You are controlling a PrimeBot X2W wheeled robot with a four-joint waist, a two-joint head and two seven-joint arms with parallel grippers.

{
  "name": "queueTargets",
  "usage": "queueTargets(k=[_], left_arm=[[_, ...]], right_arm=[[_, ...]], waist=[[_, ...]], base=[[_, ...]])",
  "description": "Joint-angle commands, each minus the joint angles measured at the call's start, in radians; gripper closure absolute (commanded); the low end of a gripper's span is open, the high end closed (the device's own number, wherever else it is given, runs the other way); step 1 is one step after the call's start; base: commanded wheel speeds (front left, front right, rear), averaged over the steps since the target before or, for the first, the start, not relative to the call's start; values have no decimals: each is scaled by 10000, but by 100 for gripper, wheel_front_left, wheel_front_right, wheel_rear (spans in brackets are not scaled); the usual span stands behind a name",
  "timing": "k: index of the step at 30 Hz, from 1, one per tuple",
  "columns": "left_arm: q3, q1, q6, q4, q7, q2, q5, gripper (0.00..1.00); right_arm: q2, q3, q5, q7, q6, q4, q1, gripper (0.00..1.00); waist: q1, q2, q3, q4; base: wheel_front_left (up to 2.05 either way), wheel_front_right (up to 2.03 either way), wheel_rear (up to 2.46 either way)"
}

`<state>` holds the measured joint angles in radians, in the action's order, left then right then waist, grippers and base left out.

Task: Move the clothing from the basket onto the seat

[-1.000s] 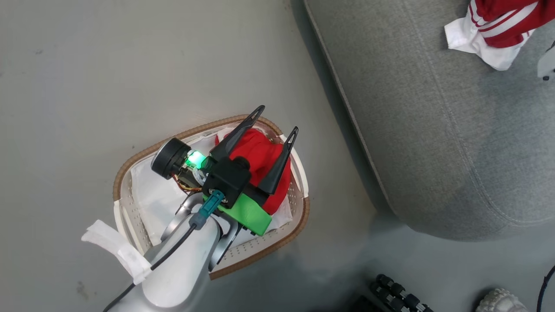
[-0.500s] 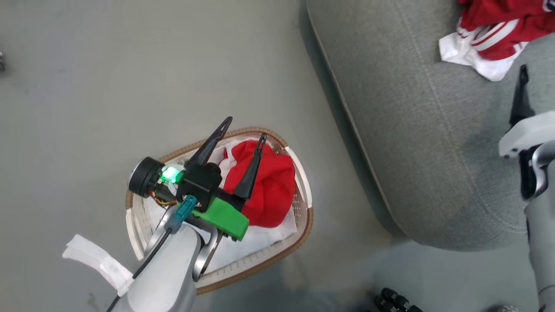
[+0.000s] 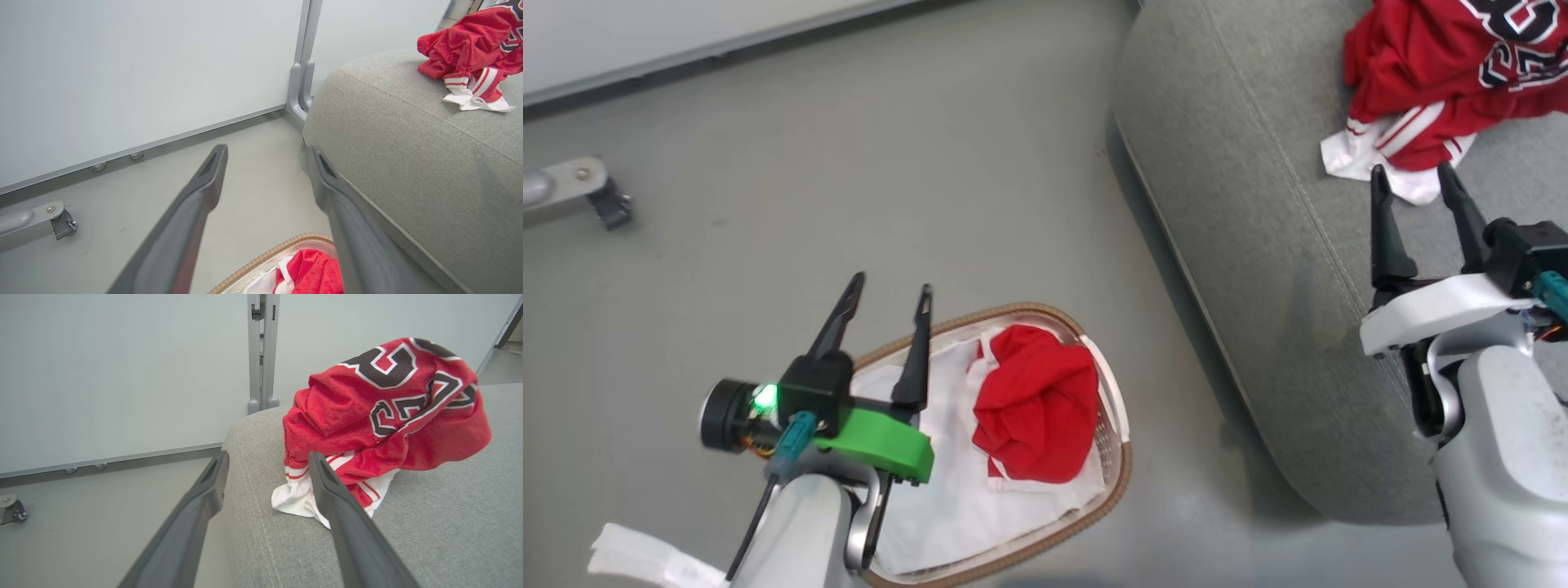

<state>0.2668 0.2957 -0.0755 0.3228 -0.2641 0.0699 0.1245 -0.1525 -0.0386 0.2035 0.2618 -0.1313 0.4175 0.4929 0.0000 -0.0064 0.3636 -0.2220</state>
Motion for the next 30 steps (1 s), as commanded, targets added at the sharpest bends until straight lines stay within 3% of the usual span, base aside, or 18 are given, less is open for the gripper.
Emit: queueTargets(k=[1, 15, 30], left_arm=[[-215, -270, 108, -10, -4, -52, 73, 0], [-2160, -1710, 456, 213, -4, -179, 135, 0], [-2192, -3123, 451, 152, -4, -183, 744, 0]], right_arm=[[44, 29, 126, 43, 10, -117, -302, 0], [409, 693, 114, 43, 12, -538, -1797, 0], [441, 1210, 170, 43, 10, -526, -3184, 0]], waist=[[0, 64, -666, 630], [0, 64, -2240, 1953], [0, 64, -3224, 2089]], base=[[0, 0, 0], [0, 0, 0], [0, 0, 0]])
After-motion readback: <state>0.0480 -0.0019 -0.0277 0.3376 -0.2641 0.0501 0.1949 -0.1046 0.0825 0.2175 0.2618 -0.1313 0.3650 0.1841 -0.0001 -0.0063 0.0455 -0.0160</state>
